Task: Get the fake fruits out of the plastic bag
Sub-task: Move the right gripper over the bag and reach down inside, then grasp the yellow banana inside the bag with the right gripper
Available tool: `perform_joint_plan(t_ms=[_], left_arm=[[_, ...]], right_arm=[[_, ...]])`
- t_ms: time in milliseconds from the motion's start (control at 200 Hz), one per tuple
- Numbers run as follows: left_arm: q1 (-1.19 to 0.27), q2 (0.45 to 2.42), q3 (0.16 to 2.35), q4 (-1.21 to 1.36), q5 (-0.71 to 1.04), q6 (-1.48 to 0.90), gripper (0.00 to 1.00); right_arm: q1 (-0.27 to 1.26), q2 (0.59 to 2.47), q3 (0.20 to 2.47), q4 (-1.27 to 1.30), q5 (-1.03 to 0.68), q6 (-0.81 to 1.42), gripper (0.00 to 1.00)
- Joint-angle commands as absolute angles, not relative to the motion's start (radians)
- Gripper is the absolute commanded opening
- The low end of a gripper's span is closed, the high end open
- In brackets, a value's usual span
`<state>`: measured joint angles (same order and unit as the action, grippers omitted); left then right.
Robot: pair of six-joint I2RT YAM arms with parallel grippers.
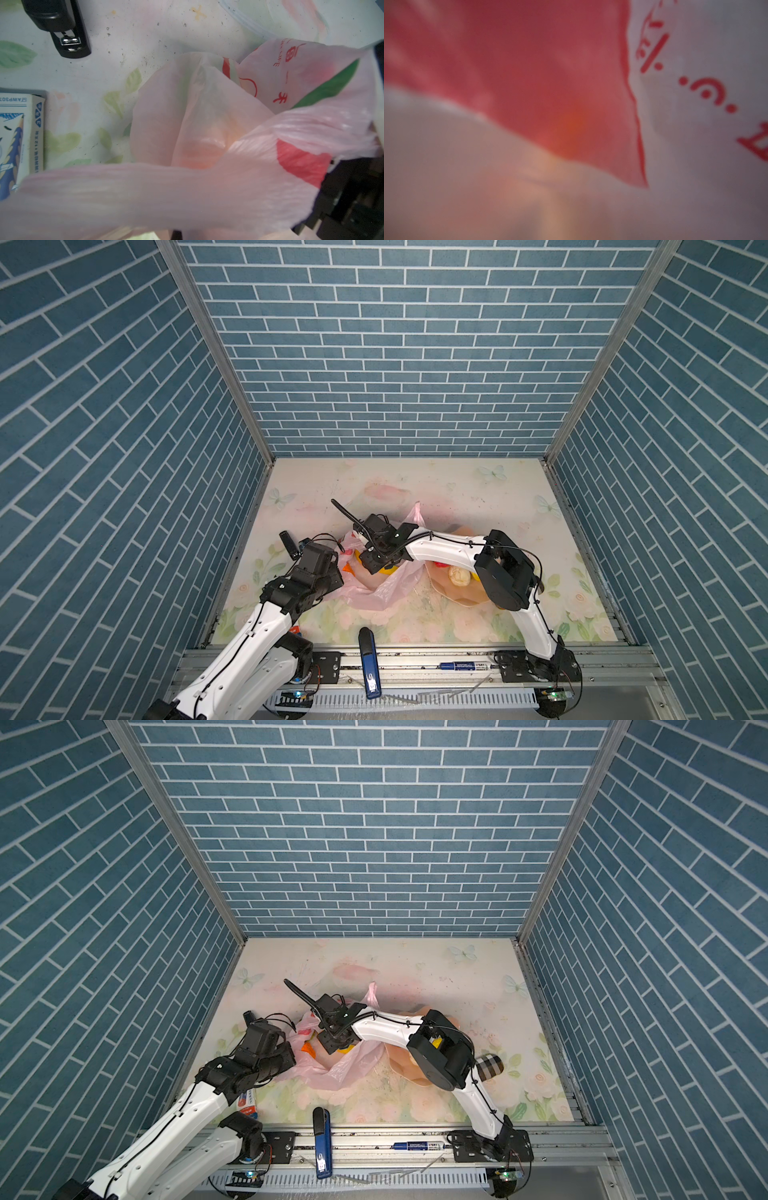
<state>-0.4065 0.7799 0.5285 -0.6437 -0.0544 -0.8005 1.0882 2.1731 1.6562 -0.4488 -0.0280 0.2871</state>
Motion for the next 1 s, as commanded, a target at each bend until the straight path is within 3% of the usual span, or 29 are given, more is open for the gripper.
perform_joint_plan(t_ms=[0, 210, 750, 995], left_arm=[[-0.410, 0.782, 0.518, -0.640, -0.050, -0.804, 0.00], [-0.410, 0.788, 0.517, -0.628, -0.050, -0.805, 0.00], [-0.410, 0.850, 0.543, -0.570, -0.056, -0.805, 0.00], [-0.410, 0.880, 0.578, -0.577, -0.090, -0.798, 0.00]], right_arm=[[1.089, 2.211, 1.710, -0.456, -0.028, 0.262, 0.60], [1.088, 2.247, 1.730, -0.465, -0.044, 0.256, 0.58], [1.069, 2.200, 1.711, -0.472, -0.072, 0.207, 0.32], [1.069, 2.122, 1.709, -0.505, -0.124, 0.177, 0.28]])
